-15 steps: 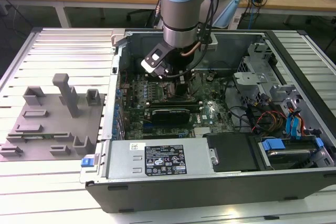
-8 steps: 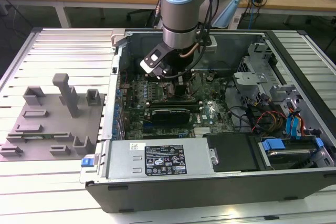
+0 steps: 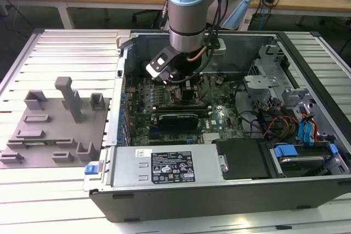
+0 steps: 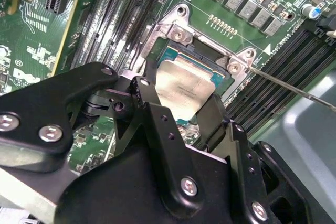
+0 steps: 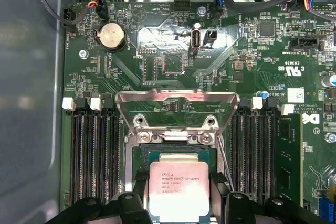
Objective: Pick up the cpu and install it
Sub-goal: 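Place the cpu into insertion slot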
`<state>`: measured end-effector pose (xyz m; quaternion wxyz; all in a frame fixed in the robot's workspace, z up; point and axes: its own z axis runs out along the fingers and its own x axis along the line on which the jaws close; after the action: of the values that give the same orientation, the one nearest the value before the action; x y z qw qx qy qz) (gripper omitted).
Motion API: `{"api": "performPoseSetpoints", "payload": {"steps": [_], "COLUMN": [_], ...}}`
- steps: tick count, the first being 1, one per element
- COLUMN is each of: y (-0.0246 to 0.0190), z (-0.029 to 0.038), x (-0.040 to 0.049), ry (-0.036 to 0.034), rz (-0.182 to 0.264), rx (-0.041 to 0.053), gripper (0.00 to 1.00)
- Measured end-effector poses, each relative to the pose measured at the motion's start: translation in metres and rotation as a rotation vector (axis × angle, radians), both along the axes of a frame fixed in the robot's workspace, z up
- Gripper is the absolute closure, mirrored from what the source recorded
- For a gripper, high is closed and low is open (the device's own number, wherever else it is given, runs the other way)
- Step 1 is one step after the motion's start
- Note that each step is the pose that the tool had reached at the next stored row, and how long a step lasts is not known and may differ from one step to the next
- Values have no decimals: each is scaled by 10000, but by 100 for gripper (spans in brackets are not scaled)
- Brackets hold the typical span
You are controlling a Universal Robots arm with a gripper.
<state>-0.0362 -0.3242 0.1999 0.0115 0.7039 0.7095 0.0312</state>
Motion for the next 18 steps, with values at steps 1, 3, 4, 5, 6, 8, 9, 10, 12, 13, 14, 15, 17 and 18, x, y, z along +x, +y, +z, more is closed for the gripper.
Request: {"api": "performPoseSetpoints", "payload": {"steps": [1, 3, 4, 5, 6, 8, 9, 10, 12, 13, 14, 15, 17, 18], "y": [4, 7, 7, 7, 7, 11, 12, 11, 11, 12, 12, 12, 13, 12], "z": [-2, -13, -17, -17, -19, -22, -24, -27, -29, -30, -30, -31, -32, -31], "x": [1, 1, 0, 0, 0, 0, 0, 0, 0, 0, 0, 0, 1, 1], "ry": [-1, 0, 0, 2, 1, 0, 1, 1, 1, 1, 0, 0, -2, -2], "rz": [0, -8, -13, -15, -19, -34, -38, -42, -48, -49, -49, -49, -50, -50], "rx": [6, 8, 10, 10, 15, 29, 31, 32, 33, 34, 35, 40, 40, 39], "gripper": [45, 45, 45, 45, 45, 45, 45, 45, 45, 45, 45, 45, 45, 45]}}
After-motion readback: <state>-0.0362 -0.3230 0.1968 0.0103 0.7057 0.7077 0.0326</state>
